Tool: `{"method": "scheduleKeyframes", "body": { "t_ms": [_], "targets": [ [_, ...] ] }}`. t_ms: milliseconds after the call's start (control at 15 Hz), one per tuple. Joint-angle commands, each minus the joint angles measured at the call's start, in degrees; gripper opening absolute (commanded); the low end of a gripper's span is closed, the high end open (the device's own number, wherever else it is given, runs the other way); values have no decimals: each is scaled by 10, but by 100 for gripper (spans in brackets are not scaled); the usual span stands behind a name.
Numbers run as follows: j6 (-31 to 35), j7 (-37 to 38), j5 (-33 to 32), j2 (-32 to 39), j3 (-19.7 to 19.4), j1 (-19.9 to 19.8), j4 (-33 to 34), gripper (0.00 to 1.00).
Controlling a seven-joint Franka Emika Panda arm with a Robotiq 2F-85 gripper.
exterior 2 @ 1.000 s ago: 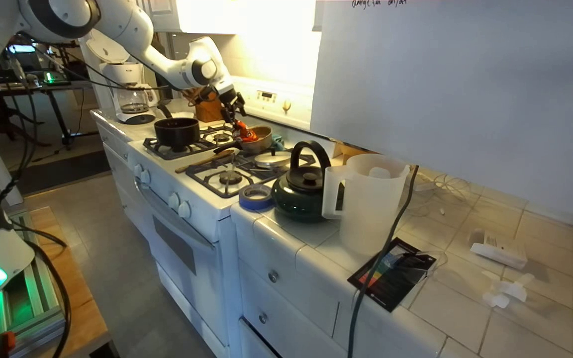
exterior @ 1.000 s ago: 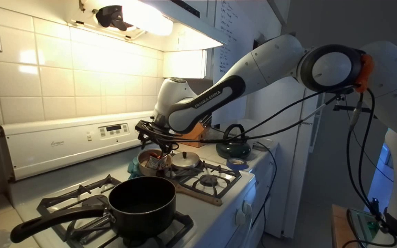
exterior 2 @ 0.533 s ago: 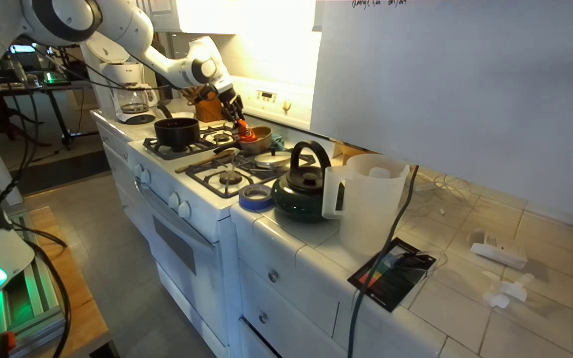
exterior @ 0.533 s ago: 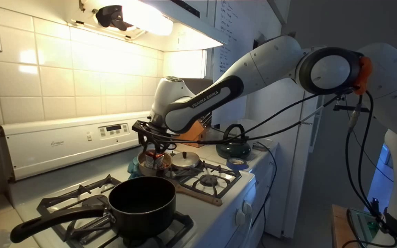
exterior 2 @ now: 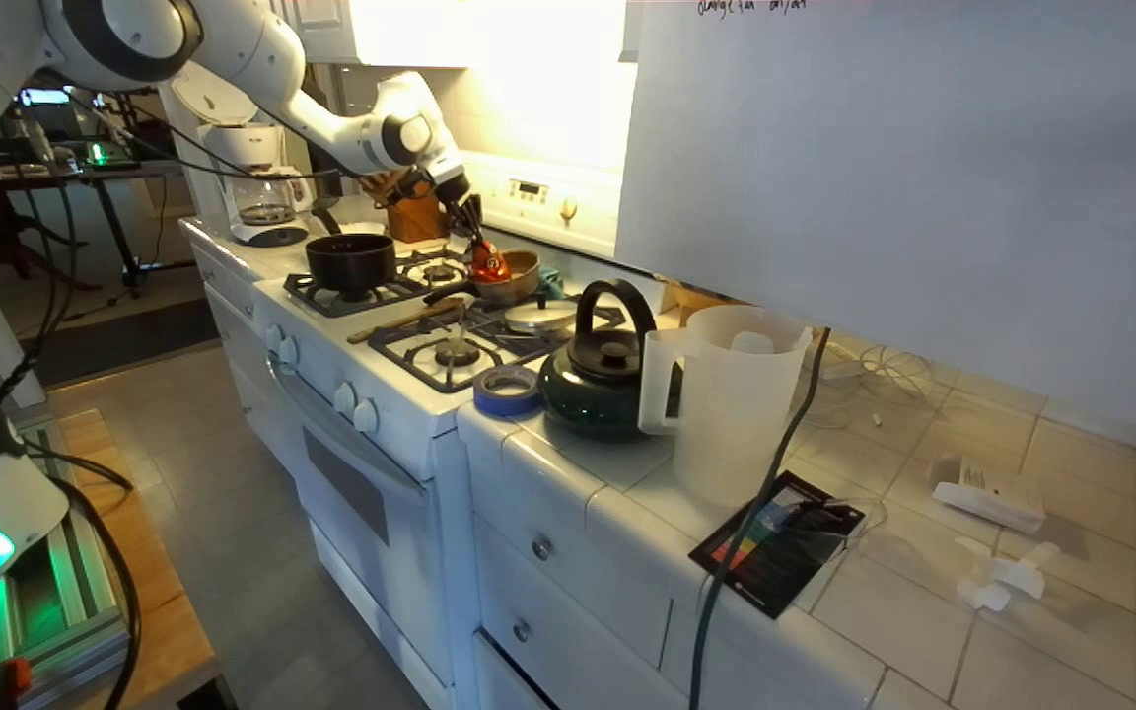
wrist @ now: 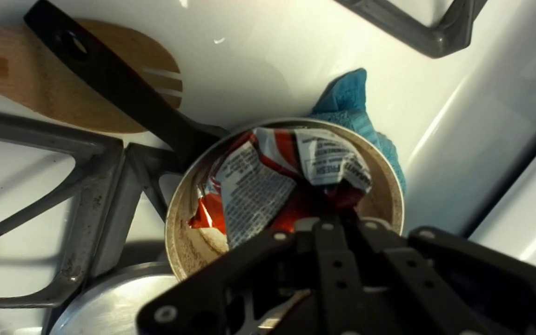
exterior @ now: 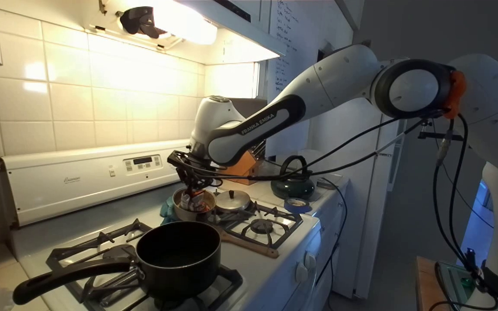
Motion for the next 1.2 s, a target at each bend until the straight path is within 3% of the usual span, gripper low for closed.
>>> {"method": "scheduleKeyframes", "body": {
  "t_ms": [0,333,467,800,1000,1133],
  "targets": [
    [6,-1,-3,-65,6,0,-70,0],
    [8,-10,-38,-194,-5,6,-201,0],
    [-42,-106,-20,-252,37,-31,-251,0],
    [-128,-283,-7,-379,56,-91,-390,0],
    [-190,-407,-1,-435,52,-137,-453,0],
    [-226,-424,-20,-460,35,-169,-484,0]
  ]
}}
